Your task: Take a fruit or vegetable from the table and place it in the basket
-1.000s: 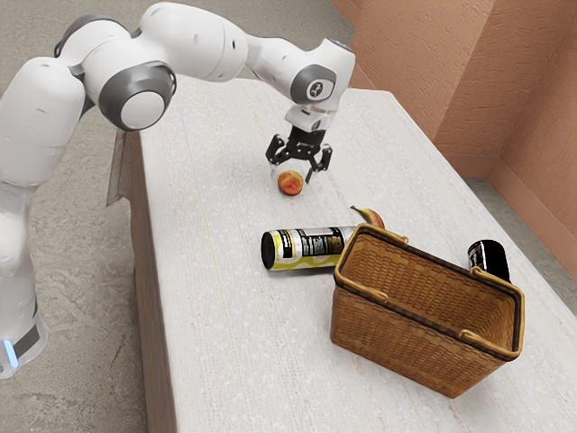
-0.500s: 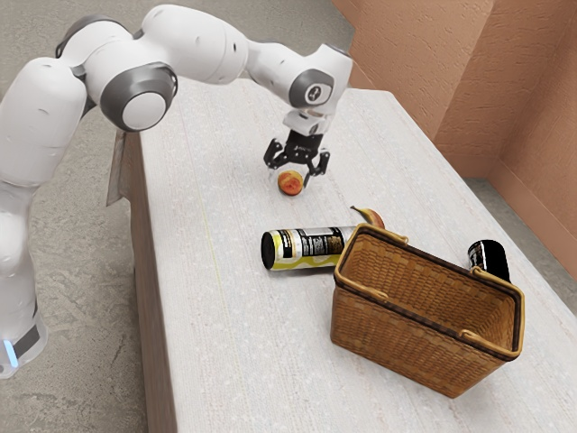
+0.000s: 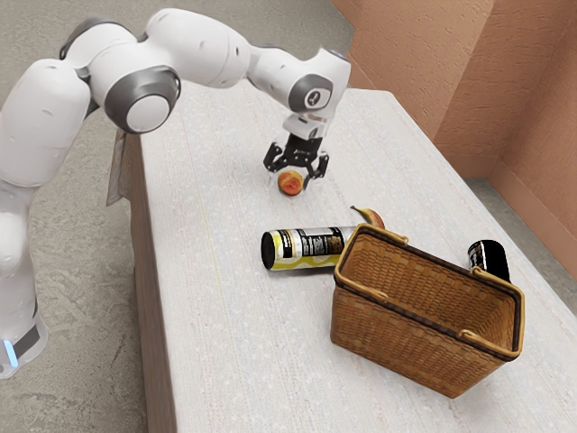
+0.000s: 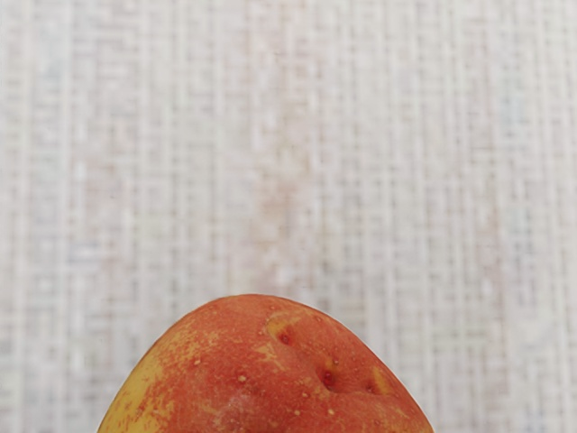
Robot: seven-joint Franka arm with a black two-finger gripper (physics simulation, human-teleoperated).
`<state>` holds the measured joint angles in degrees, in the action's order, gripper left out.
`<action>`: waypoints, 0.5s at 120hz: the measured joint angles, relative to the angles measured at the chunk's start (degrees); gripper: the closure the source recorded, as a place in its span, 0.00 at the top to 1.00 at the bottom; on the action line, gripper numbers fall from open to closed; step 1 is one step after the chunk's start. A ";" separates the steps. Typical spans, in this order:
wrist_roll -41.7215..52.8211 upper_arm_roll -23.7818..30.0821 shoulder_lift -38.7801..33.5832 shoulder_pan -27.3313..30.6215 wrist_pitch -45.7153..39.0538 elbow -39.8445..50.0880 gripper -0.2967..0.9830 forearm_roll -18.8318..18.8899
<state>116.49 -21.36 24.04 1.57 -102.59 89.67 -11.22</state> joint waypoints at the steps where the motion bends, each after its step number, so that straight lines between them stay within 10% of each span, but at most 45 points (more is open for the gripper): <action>1: 0.00 0.00 0.01 0.00 -0.03 0.00 0.77 -0.02; 39: 0.09 0.01 0.42 -0.10 -0.56 -0.01 0.78 -0.37; 60: -1.52 0.01 0.38 0.00 -0.83 -0.79 0.55 -0.30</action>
<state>114.97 -21.35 24.42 1.57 -103.42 88.88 -11.52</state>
